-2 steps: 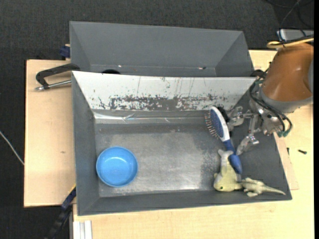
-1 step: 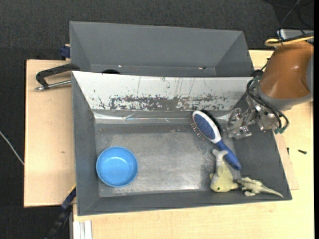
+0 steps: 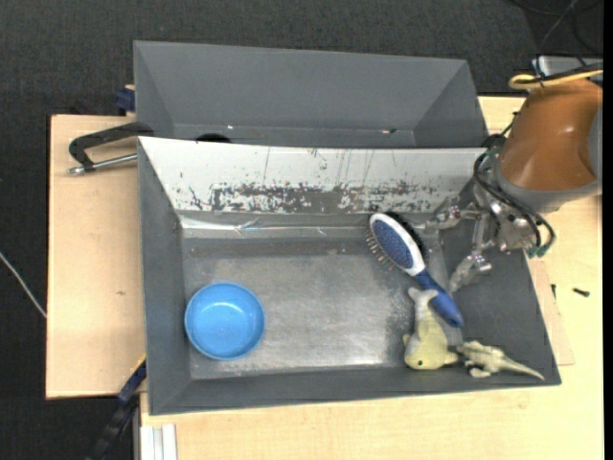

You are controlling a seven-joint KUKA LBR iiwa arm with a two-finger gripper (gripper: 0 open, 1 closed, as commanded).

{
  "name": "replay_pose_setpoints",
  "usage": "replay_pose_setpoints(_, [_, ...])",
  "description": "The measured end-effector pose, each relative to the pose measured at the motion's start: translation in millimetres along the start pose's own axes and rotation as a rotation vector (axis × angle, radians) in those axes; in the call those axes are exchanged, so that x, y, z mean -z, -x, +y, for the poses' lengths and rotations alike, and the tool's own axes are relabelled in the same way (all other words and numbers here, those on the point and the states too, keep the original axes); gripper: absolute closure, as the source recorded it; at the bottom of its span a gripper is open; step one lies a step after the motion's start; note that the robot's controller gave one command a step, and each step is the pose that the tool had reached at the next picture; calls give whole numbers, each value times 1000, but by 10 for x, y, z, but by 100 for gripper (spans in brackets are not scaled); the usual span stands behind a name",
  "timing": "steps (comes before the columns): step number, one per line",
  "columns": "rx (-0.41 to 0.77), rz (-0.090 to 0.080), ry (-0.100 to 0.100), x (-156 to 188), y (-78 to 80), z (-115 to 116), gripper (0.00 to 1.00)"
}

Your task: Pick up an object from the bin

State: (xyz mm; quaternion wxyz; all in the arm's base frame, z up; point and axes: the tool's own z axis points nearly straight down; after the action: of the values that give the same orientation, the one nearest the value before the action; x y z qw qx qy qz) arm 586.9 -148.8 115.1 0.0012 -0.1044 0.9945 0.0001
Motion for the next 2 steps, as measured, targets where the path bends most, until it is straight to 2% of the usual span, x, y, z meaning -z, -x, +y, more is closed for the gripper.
replay_pose_setpoints(1, [346,-3,1,-396,-65,1165,0])
replay_pose_setpoints(2, [343,-1,0,-383,-71,1142,100])
